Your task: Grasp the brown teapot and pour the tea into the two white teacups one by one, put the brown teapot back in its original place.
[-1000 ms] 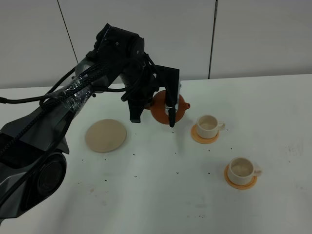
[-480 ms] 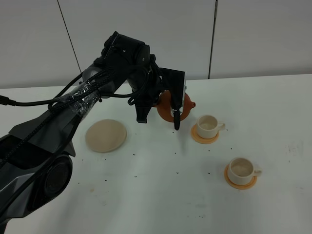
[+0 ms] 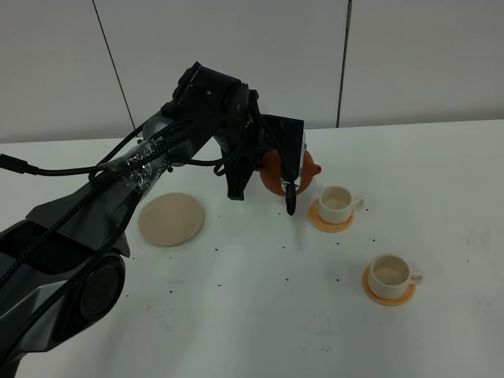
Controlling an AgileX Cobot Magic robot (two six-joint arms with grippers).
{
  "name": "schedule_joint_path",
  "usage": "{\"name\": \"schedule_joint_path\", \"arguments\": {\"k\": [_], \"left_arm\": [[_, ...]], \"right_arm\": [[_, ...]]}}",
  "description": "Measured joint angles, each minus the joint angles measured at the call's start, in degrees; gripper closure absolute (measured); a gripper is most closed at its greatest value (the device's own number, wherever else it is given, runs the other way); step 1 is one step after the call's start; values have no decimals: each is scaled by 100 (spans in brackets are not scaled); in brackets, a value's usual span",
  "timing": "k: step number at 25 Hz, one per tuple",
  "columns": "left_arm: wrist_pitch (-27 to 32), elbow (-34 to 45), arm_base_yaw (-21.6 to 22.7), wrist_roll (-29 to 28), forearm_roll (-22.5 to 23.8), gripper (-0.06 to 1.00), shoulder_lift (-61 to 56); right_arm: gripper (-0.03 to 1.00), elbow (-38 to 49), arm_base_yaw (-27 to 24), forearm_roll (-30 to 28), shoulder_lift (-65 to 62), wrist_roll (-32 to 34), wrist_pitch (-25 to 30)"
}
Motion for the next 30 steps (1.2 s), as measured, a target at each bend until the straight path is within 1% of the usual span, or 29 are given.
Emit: {"name": "schedule_joint_path", "arguments": {"k": [13, 30], "left_arm": [[-244, -4, -146, 17, 200, 77, 0], [-286, -4, -311, 17, 786, 77, 0]], "right_arm": [[73, 0, 0, -5, 0, 0, 0], [73, 0, 0, -10, 0, 0, 0]]}}
